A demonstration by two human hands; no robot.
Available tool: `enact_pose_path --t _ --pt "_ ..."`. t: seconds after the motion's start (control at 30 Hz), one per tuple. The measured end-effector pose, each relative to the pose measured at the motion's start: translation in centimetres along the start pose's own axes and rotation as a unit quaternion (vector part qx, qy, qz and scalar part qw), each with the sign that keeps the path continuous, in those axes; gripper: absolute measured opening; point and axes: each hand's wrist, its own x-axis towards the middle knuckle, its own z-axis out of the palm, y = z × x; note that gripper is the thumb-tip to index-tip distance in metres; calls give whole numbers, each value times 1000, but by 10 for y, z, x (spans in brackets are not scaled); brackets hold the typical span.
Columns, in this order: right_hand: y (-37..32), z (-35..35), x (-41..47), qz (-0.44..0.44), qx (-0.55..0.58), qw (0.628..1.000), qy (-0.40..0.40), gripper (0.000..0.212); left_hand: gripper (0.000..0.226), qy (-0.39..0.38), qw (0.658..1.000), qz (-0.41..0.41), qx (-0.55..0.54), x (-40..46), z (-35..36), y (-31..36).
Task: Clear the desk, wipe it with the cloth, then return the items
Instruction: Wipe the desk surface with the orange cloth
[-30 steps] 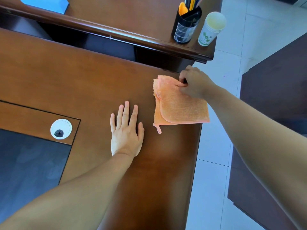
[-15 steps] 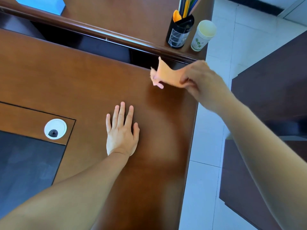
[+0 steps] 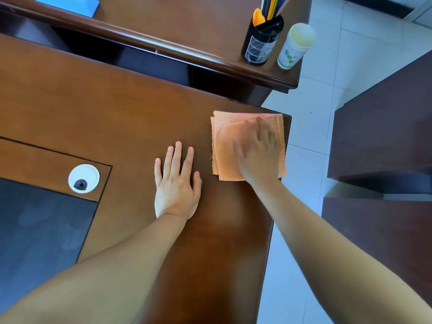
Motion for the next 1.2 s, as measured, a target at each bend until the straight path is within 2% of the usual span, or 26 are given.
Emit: enact_pose_path --t 0.13,0.5,0.67,0.83,1.2 --pt "3 29 7 -29 -63 997 -37 76 61 9 1000 3 -4 -1 3 -1" --pt "18 33 28 -64 -66 996 -8 80 61 12 1000 4 -1 0 6 -2" --pt "21 32 48 -69 -61 996 -19 82 61 7 1000 0 -4 0 3 0" --pt "35 30 62 -130 -78 988 -21 83 61 4 1000 -2 -3 -2 2 0" --pt "29 38 16 -68 -62 996 8 83 61 -10 1000 -8 -4 -1 -2 2"
